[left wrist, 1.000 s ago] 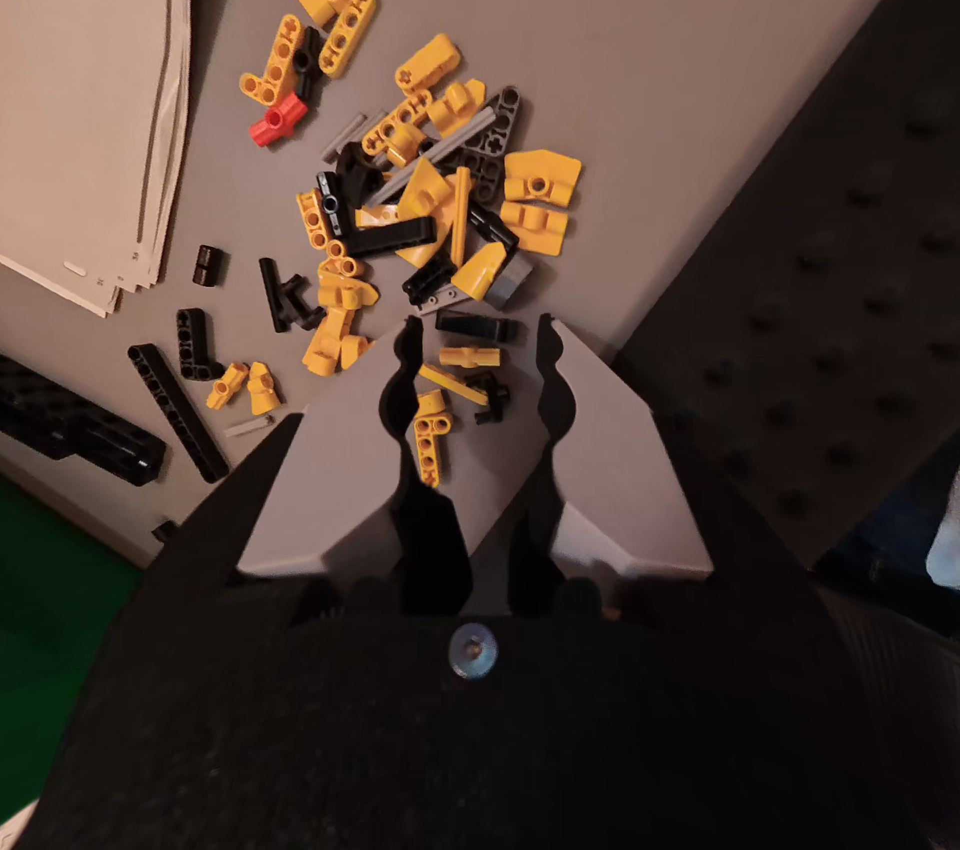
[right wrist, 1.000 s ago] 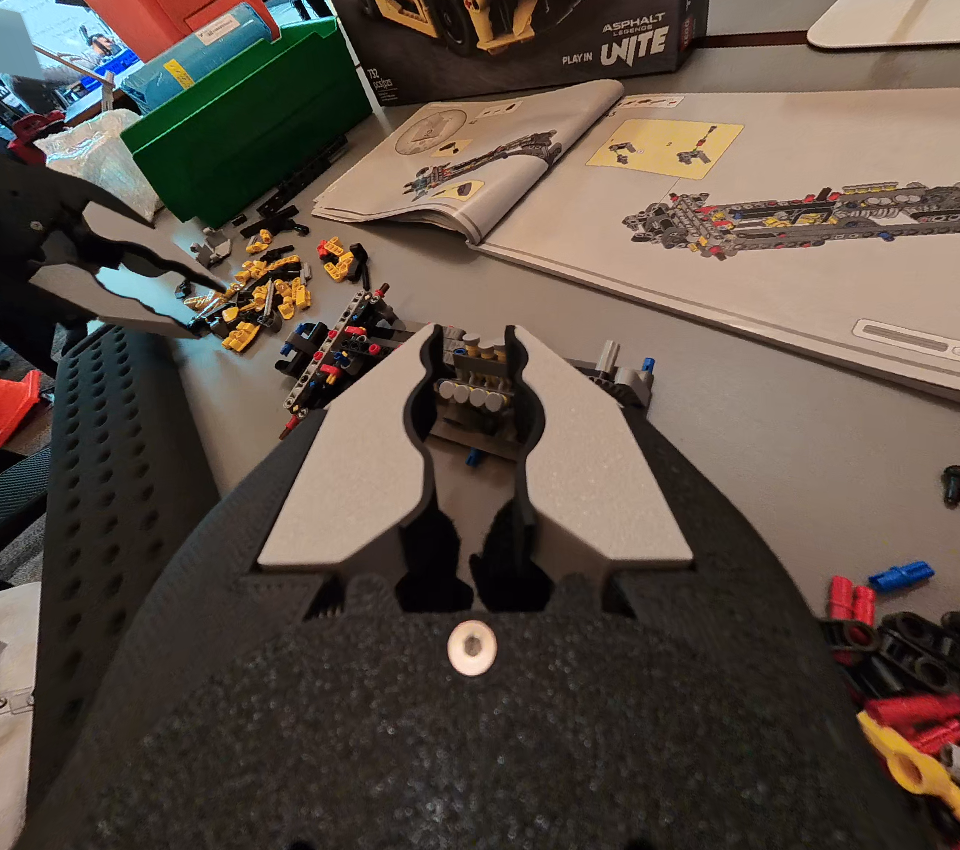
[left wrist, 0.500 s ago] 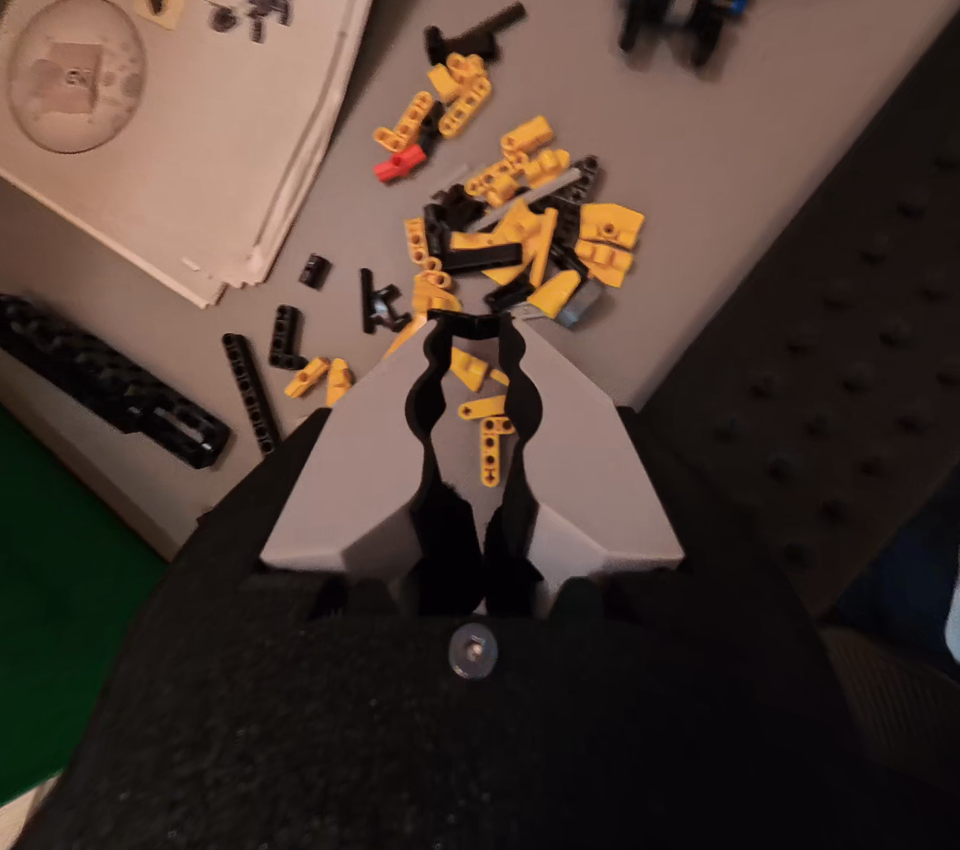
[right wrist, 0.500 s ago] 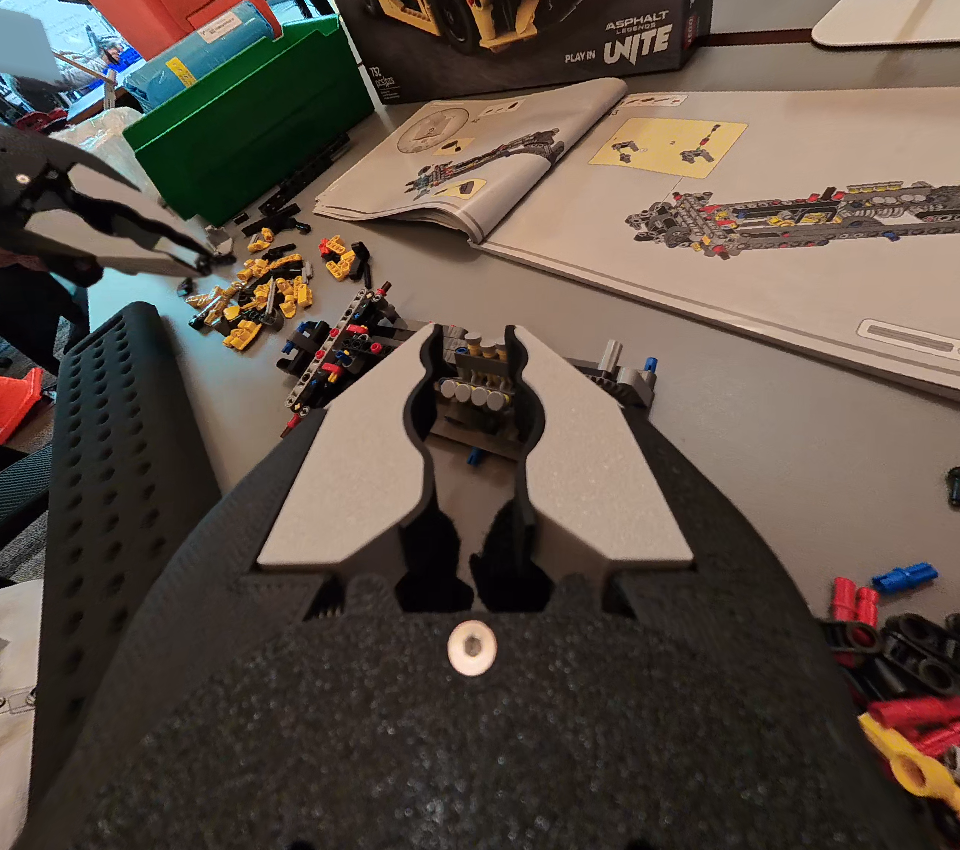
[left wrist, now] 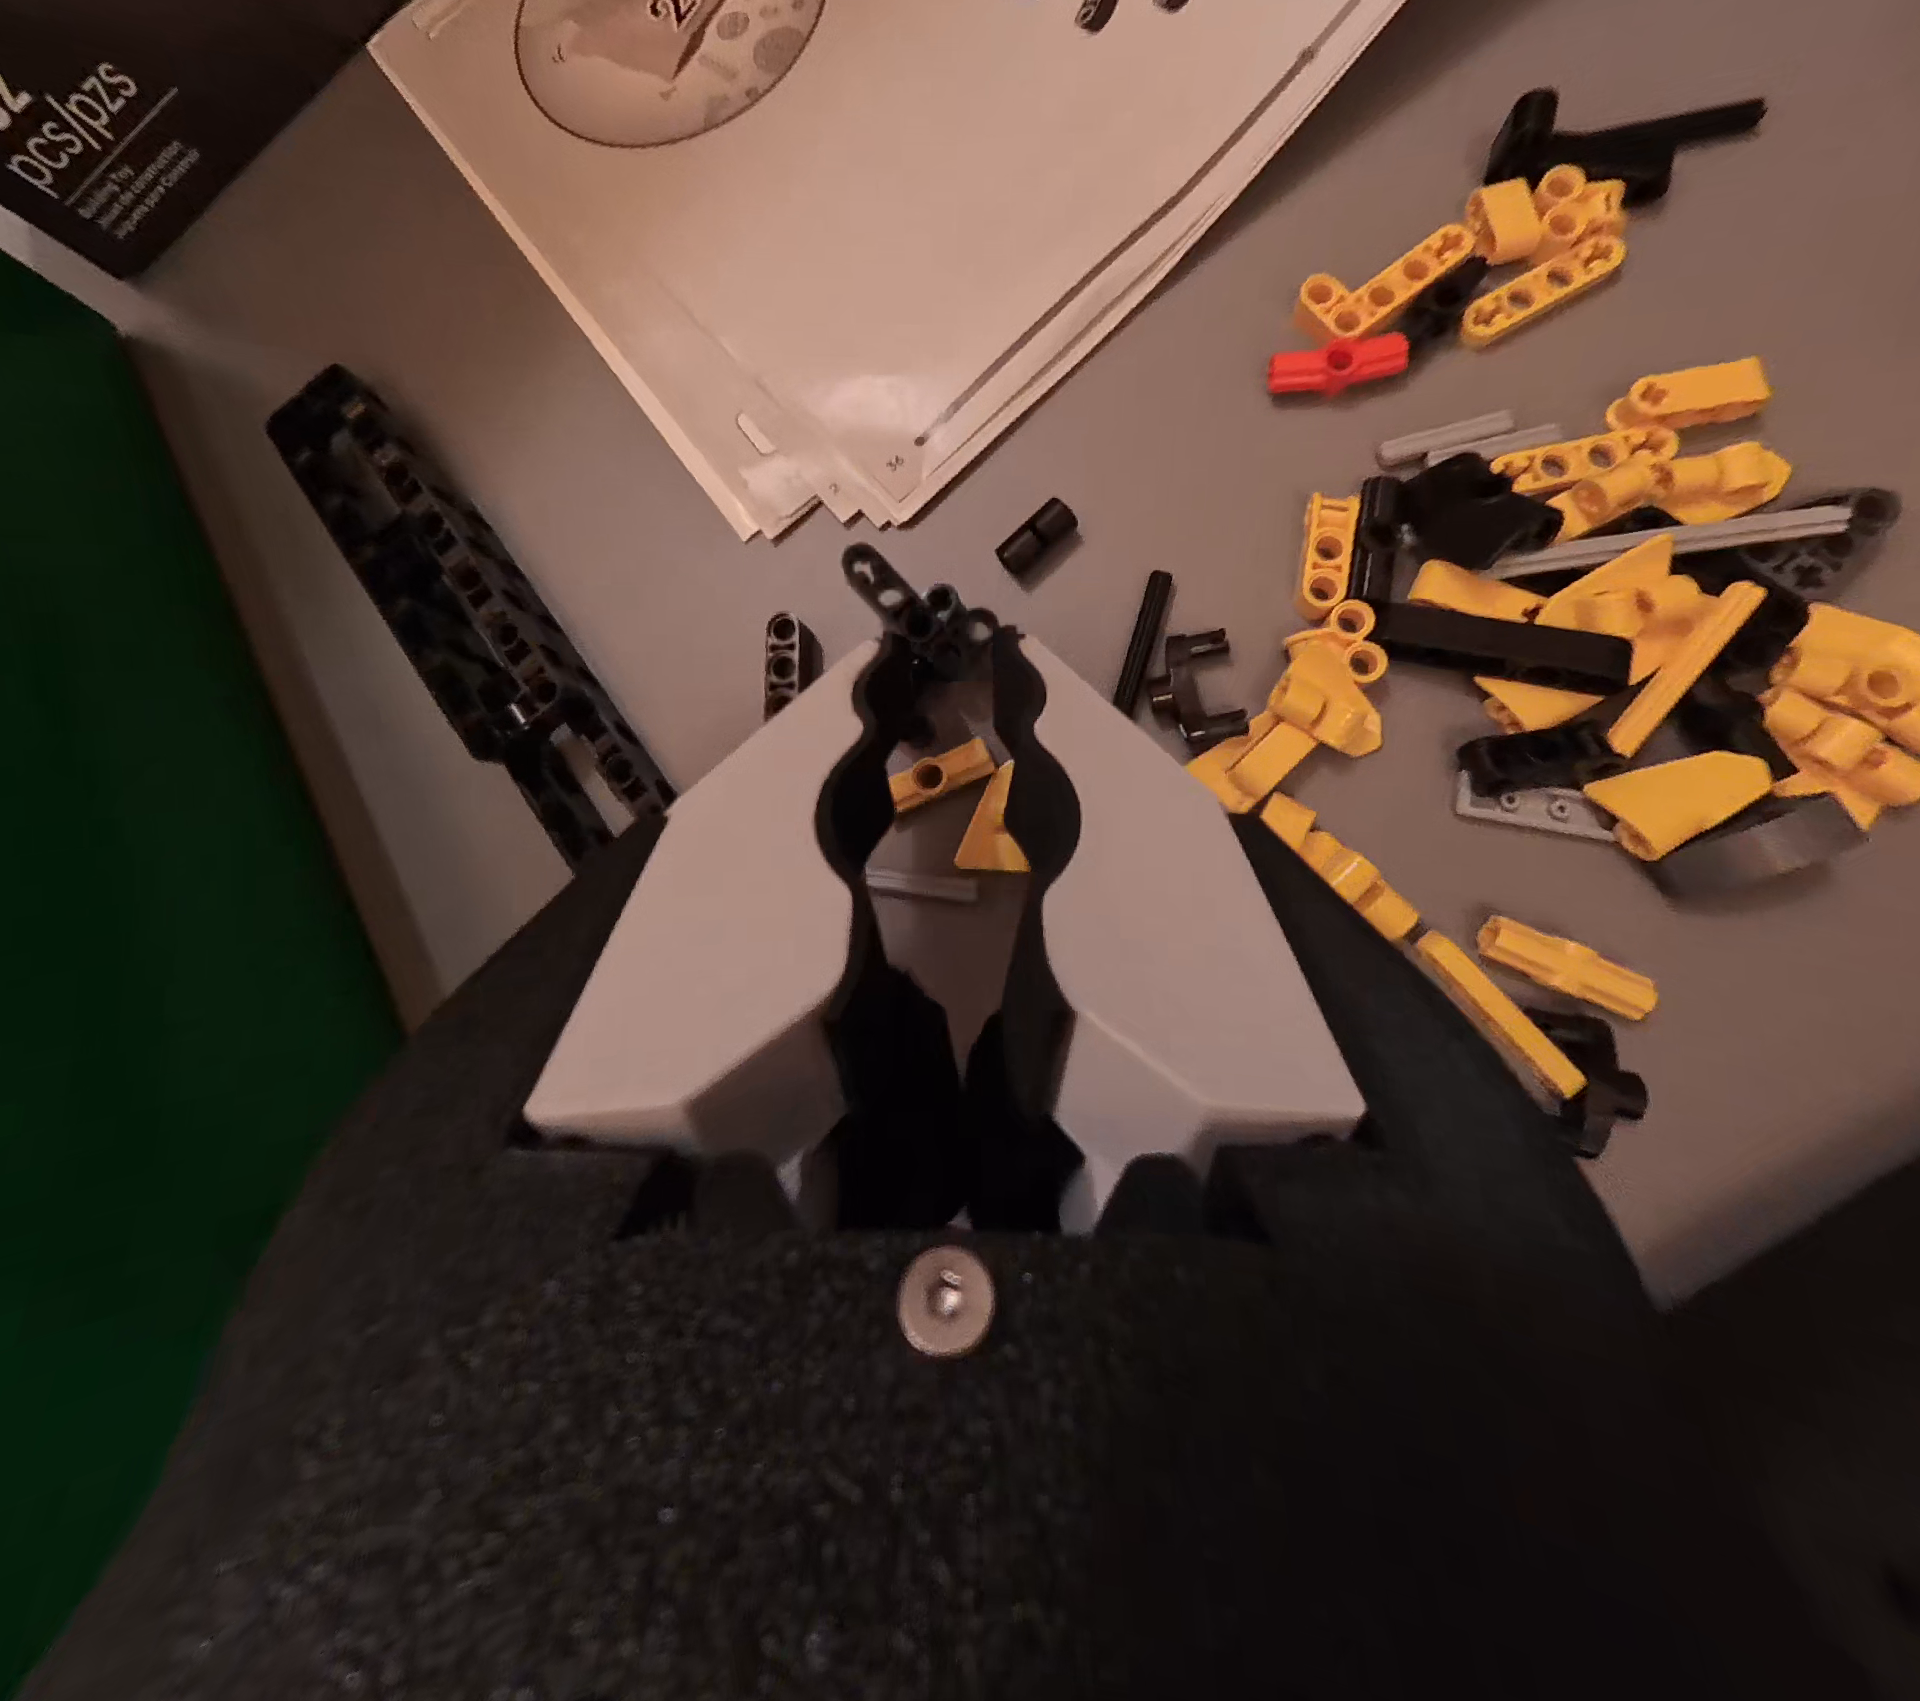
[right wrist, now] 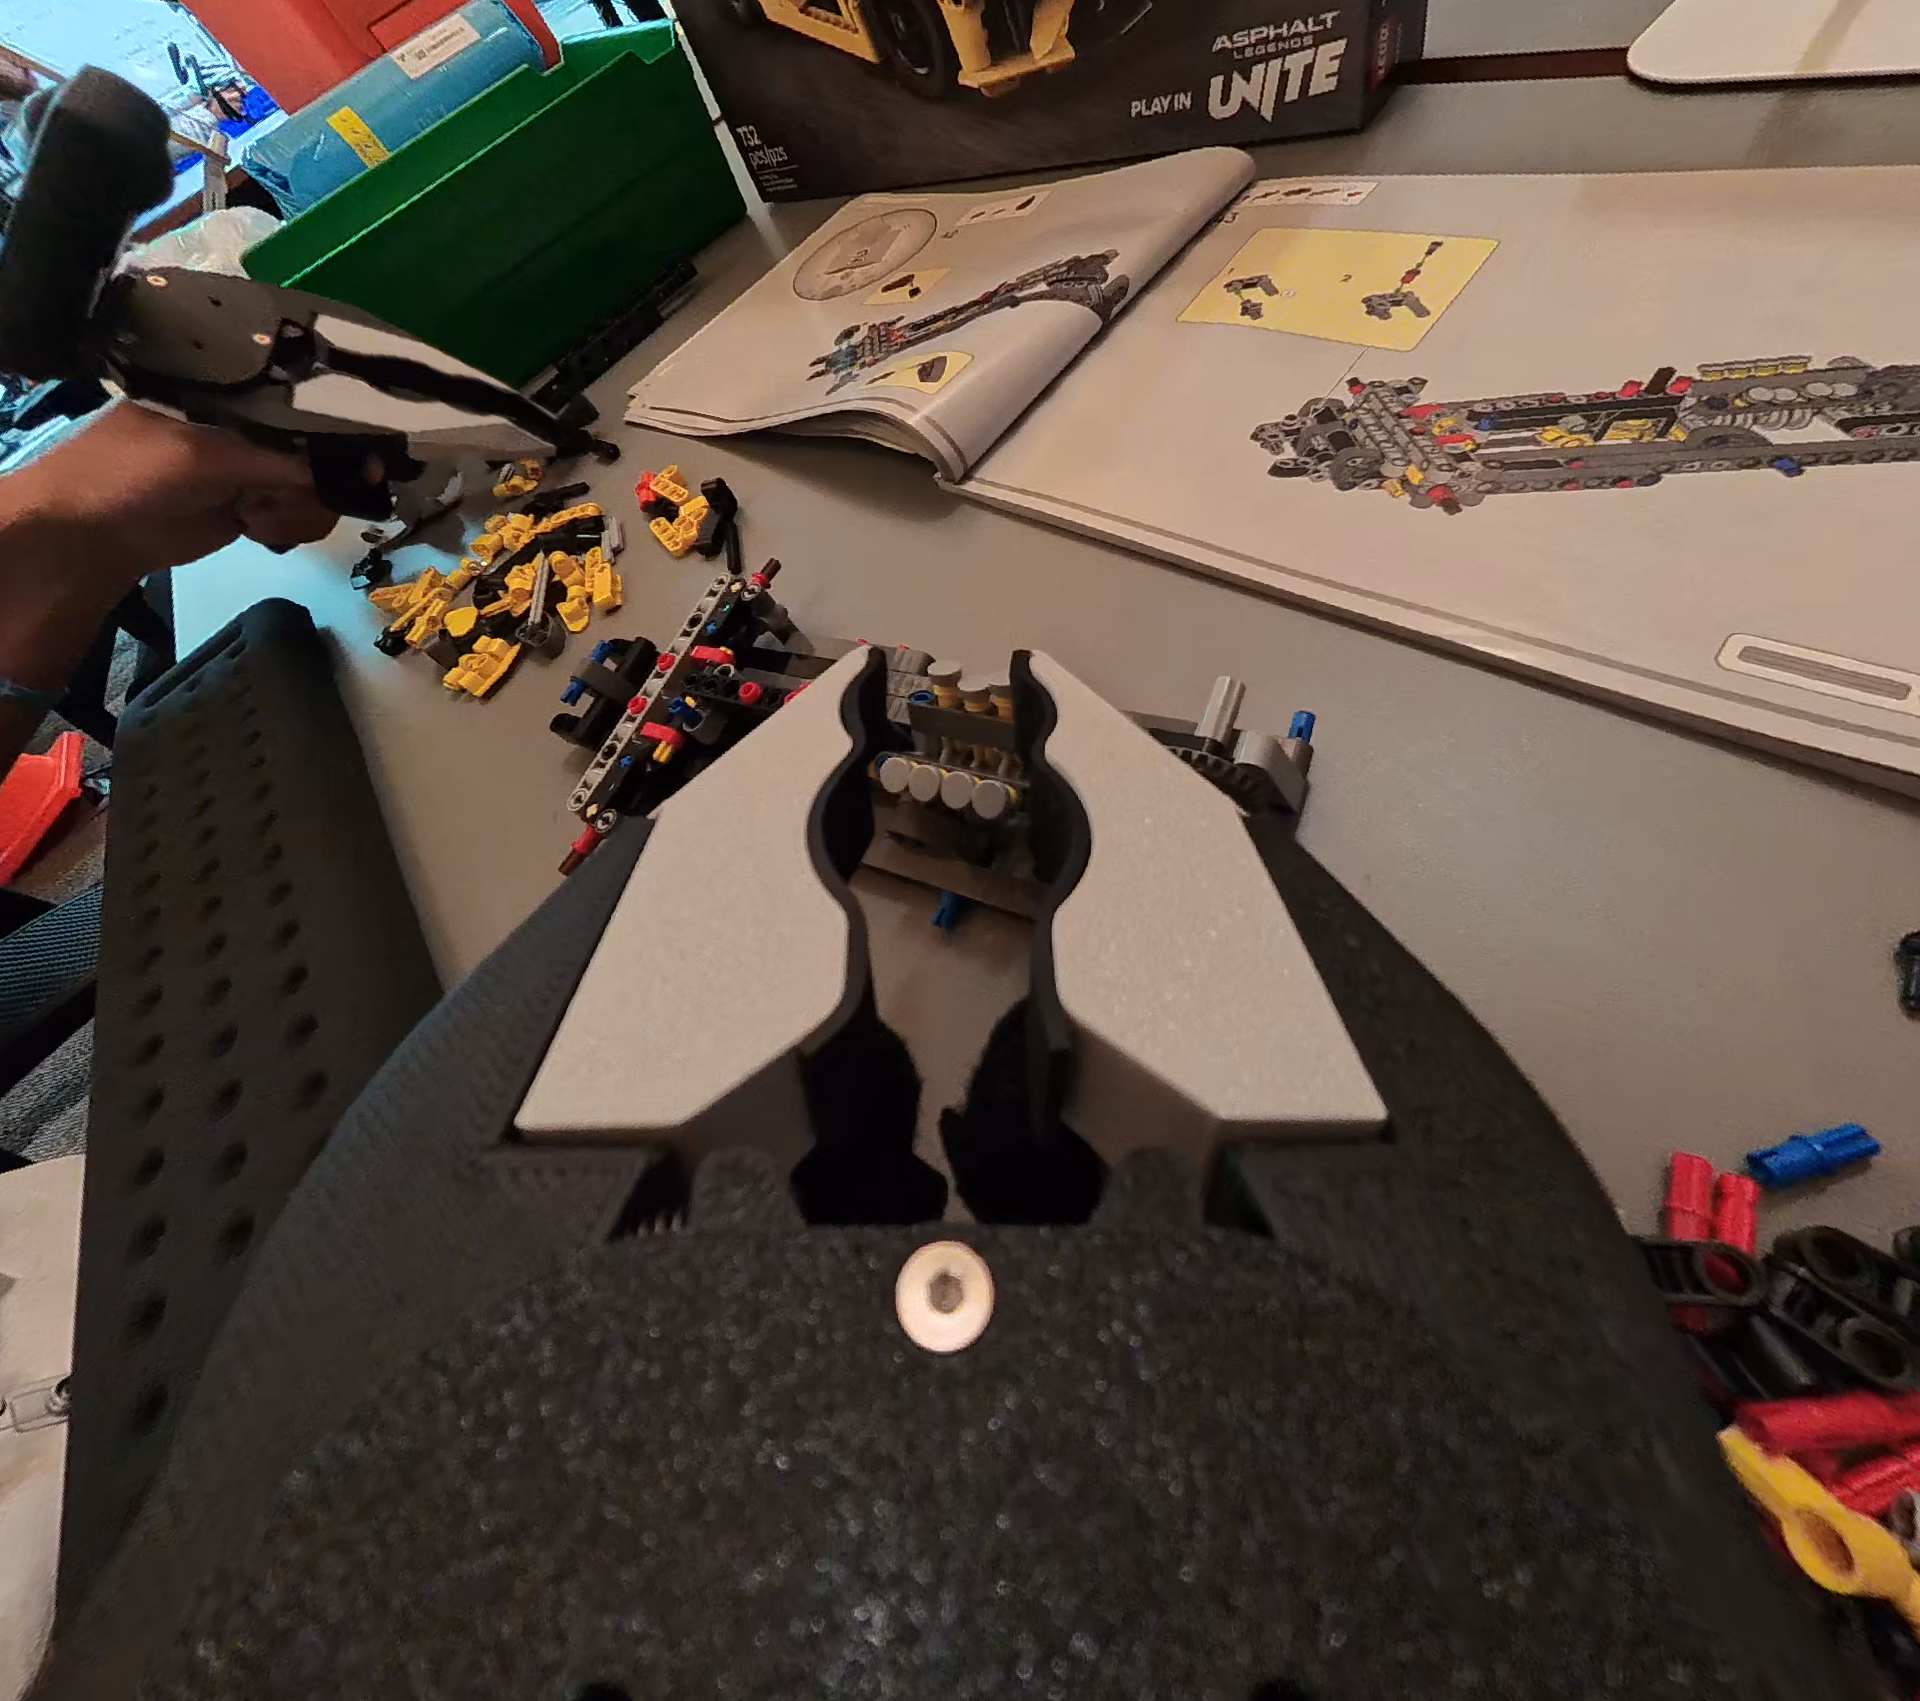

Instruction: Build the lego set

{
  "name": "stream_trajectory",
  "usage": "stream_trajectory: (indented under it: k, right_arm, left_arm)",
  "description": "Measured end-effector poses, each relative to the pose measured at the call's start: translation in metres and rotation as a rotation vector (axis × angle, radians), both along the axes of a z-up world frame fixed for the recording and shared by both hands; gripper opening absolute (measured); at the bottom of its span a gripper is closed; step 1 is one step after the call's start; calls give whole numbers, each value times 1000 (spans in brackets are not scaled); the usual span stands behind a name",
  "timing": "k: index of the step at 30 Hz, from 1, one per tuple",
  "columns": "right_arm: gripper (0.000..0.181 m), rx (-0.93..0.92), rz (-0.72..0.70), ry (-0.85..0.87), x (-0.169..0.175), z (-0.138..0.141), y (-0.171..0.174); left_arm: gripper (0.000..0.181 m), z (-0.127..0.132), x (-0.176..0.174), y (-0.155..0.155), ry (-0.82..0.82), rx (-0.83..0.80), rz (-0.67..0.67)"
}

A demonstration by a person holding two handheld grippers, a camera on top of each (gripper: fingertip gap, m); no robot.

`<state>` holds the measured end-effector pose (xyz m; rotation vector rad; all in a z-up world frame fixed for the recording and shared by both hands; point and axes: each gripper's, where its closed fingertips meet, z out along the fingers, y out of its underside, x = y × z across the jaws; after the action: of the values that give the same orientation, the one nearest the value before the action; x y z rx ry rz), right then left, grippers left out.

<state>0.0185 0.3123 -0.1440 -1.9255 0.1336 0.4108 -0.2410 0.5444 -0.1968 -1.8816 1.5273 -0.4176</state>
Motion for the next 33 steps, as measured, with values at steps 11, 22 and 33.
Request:
stream_trajectory:
  k: [11,22,33]
  right_arm:
    - [22,-6,6,-2,-1,-1,0]
    - [22,-9,10,-3,-2,-2,1]
    - [22,-5,7,1,-1,-1,0]
  left_arm:
    - [22,-1,-11,-3,51,31,2]
    - [30,29,20,-105,-11,-56,-345]
    - [13,10,42,-113,260,-51,-745]
